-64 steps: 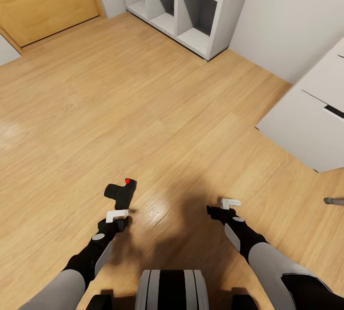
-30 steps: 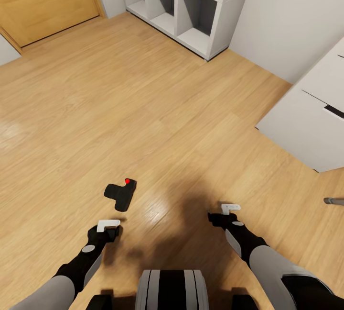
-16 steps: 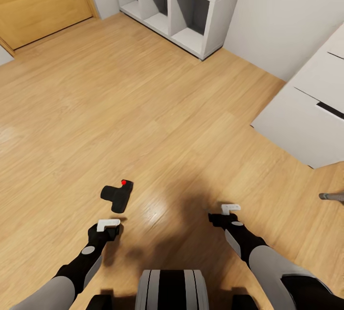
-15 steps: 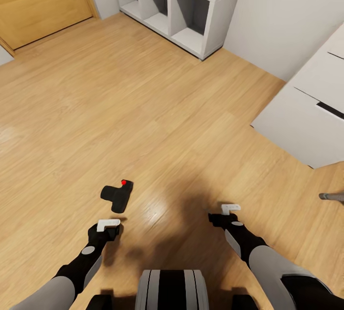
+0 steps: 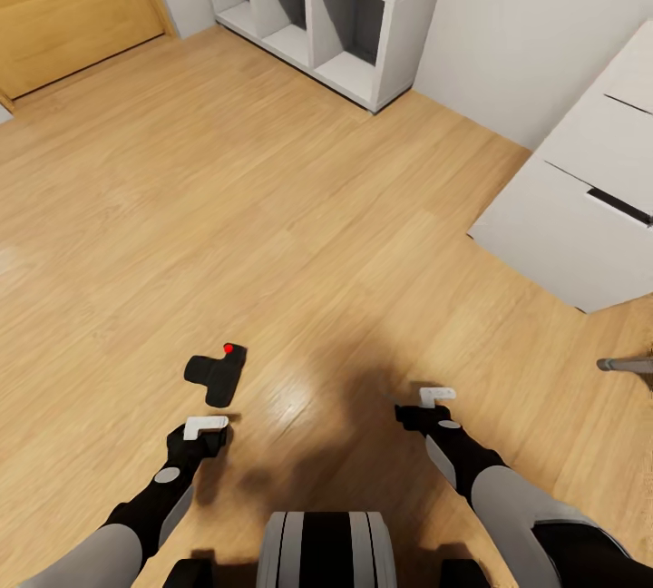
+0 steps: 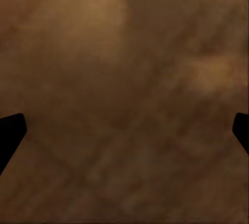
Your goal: Attach the digital camera to the camera tripod in the bedroom.
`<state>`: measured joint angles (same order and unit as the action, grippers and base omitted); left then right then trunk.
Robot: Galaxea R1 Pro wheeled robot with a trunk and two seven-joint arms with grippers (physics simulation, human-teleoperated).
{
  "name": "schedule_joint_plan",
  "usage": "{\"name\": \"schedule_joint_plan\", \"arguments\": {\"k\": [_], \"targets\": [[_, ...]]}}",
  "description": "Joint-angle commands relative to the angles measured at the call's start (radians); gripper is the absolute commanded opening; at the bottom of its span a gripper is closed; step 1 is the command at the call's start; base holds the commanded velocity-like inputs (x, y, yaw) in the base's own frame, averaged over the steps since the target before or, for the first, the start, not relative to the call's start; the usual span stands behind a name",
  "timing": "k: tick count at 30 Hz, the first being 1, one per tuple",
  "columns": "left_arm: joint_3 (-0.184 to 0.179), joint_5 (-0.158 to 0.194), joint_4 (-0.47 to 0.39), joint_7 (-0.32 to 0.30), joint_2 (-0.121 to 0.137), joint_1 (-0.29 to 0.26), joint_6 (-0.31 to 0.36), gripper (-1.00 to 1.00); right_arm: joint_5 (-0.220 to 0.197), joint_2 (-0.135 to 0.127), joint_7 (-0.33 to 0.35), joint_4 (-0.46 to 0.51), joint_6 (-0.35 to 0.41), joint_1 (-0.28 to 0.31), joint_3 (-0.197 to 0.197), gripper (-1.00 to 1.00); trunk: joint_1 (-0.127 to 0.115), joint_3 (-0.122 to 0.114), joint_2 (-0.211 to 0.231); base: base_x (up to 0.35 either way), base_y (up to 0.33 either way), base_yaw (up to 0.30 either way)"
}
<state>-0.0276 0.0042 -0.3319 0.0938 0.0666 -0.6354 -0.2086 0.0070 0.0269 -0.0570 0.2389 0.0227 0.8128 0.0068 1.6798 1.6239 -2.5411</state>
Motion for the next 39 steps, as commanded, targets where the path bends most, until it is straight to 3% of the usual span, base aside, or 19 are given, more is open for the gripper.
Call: {"name": "schedule_joint_plan", "arguments": {"k": [1,39], "targets": [[-0.003,0.0,0.001,0.004,0.0,0.0,-0.003,1.0,0.001,0.0,-0.004,0.001,0.003,0.0,0.001,1.0,0.0,0.0,0.0,0.0,0.0,-0.186],[-0.003,0.0,0.001,0.004,0.001,0.0,-0.003,1.0,0.002,-0.001,-0.009,-0.019,-0.001,0.0,0.001,1.0,0.0,0.0,0.0,0.0,0.0,-0.071]]}}
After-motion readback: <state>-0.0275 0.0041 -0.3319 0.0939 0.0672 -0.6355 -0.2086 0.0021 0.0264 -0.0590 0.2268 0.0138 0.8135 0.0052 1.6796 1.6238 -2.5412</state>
